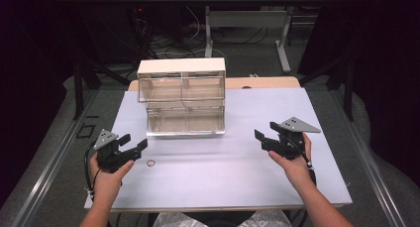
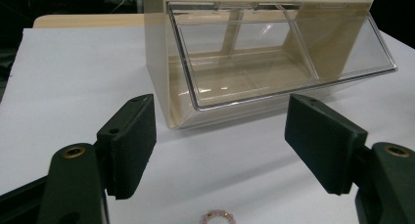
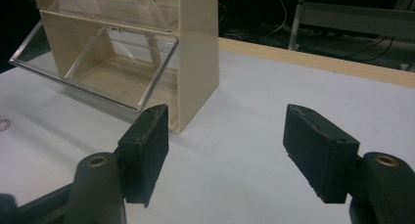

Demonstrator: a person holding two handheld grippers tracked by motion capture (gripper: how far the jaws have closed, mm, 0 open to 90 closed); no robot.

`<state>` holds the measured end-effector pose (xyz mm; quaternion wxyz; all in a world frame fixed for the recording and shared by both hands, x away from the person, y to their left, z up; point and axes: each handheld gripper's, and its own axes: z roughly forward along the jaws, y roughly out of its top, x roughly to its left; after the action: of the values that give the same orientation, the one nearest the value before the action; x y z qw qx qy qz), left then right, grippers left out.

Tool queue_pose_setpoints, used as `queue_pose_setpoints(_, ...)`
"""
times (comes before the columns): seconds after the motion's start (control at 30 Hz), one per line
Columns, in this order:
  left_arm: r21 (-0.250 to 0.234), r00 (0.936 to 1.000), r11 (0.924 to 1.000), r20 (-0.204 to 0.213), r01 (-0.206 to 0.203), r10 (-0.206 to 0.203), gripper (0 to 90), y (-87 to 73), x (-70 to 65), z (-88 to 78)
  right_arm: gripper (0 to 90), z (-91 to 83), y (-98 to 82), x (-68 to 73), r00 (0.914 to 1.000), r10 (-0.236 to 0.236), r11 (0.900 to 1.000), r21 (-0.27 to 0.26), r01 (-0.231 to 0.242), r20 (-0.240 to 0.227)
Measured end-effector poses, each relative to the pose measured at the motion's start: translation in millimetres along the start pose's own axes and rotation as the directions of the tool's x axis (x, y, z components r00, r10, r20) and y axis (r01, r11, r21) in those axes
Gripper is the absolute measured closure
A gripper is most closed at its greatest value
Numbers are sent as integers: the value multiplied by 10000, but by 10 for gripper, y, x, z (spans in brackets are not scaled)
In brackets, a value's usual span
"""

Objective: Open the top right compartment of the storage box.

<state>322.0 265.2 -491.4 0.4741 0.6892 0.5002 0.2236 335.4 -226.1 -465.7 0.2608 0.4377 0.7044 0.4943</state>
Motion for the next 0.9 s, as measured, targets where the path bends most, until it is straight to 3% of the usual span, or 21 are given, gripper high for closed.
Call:
queue_pose_setpoints(0.2, 72, 10000, 10000, -43, -65, 65, 278, -3, -6, 5, 418, 54, 63, 62, 9991, -85, 9998, 161, 92, -408)
queue_pose_setpoints(0.4, 71, 9999, 10000, -133, -17, 18, 264, -11, 8, 9, 503, 125, 176, 122, 9972, -245, 9997, -95, 239, -701)
queue_pose_setpoints(0.77, 182, 9998, 9997, -139, 168, -166, 225, -27, 45, 27, 647, 247, 541, 190, 9899, -651, 9975, -356, 611, -1263)
queue_pose_setpoints(0.9, 269, 9998, 9995, -126, 183, -179, 205, -33, 49, 42, 705, 325, 676, 234, 9831, -904, 9958, -315, 865, -1593)
